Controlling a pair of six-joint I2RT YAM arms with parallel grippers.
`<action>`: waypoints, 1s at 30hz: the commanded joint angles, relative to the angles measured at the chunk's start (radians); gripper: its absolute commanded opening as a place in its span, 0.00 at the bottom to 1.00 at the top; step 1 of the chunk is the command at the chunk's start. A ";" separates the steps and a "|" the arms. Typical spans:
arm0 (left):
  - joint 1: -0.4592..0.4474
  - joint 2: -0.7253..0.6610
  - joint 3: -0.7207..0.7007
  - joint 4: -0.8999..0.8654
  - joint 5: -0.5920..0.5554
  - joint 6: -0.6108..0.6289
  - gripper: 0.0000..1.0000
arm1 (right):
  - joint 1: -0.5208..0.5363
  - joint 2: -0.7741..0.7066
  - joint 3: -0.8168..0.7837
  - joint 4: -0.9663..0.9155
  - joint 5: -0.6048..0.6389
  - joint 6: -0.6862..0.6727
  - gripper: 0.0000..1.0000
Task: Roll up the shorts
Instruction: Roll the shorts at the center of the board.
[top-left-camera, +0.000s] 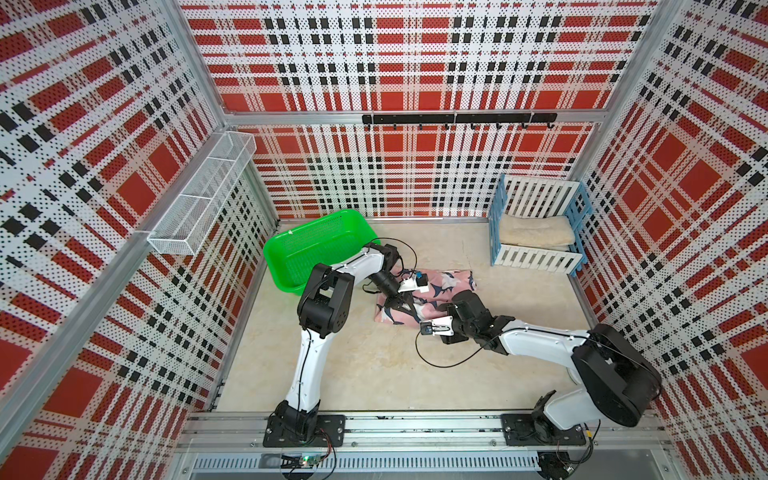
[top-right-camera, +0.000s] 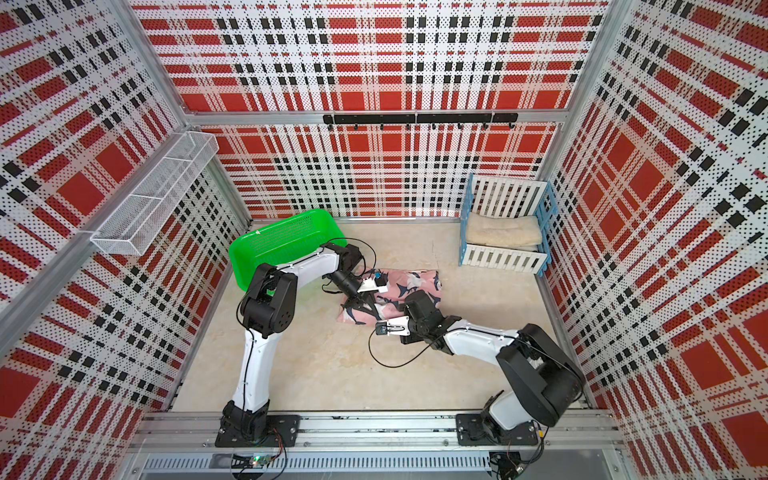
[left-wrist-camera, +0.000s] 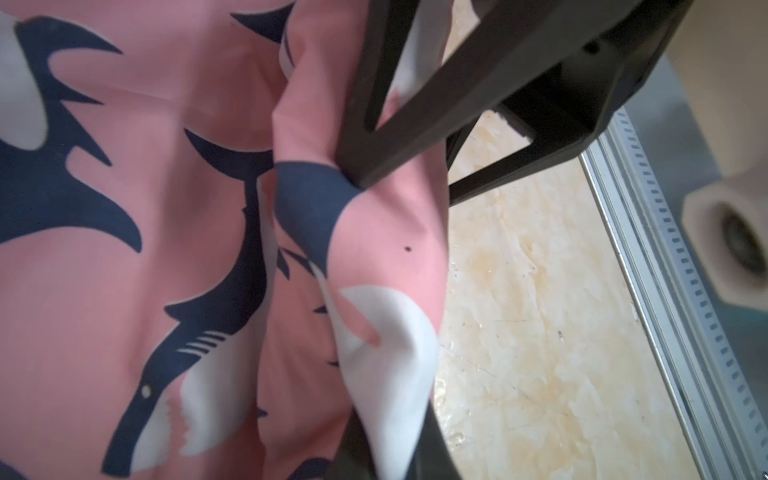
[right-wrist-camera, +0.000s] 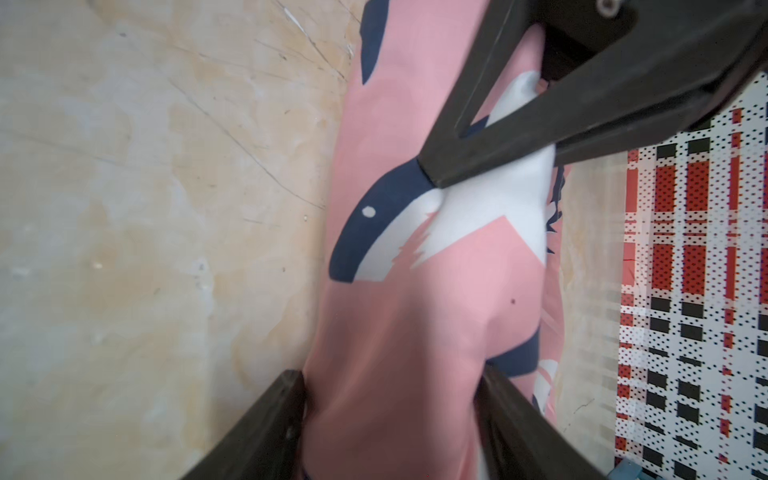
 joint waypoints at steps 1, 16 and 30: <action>0.005 -0.046 -0.022 -0.001 0.039 0.012 0.22 | -0.019 0.058 0.071 -0.053 -0.025 0.023 0.43; -0.067 -0.677 -0.811 1.180 -0.300 -0.365 0.74 | -0.280 0.214 0.433 -0.771 -0.571 -0.003 0.00; -0.179 -0.589 -0.924 1.355 -0.534 -0.330 0.70 | -0.328 0.360 0.606 -0.985 -0.735 -0.054 0.00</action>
